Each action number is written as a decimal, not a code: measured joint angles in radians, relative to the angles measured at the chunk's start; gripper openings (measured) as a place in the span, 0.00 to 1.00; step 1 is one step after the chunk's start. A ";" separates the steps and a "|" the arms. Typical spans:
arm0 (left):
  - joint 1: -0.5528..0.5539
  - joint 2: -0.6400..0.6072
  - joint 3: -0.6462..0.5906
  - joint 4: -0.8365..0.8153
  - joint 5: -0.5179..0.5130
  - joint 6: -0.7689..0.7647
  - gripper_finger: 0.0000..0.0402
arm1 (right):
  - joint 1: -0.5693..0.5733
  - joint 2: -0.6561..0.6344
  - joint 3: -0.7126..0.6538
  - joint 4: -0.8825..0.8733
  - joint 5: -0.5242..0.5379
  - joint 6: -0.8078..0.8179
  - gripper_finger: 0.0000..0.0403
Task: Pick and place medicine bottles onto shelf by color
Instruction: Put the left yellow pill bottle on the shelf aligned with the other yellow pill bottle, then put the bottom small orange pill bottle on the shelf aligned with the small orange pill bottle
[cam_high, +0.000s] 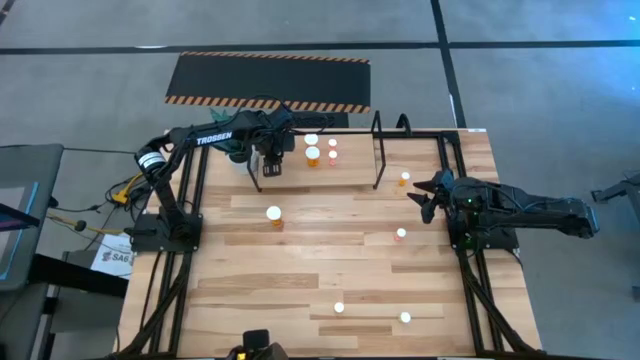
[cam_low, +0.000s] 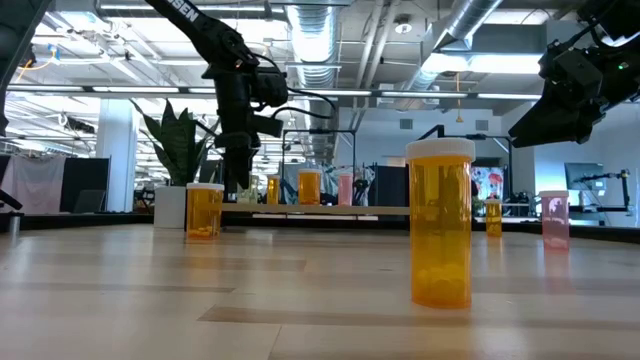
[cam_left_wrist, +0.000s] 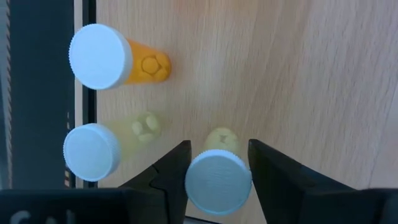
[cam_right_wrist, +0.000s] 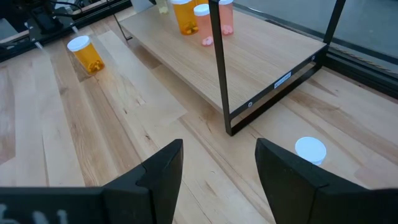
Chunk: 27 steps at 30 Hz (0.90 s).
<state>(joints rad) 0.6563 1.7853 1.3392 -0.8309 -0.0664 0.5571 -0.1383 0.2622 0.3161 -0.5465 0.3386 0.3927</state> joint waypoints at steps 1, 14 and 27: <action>0.000 0.000 0.000 0.001 -0.001 0.002 0.38 | 0.000 0.000 0.000 0.000 0.000 0.000 0.56; -0.004 -0.002 0.015 0.001 -0.021 0.023 0.47 | 0.000 0.000 0.000 0.000 0.000 0.000 0.56; -0.082 -0.003 0.208 -0.127 -0.004 -0.060 0.47 | 0.000 0.000 0.000 0.000 0.000 0.000 0.56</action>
<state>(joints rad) 0.5740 1.7819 1.5471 -0.9577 -0.0701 0.4968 -0.1383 0.2619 0.3161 -0.5468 0.3386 0.3931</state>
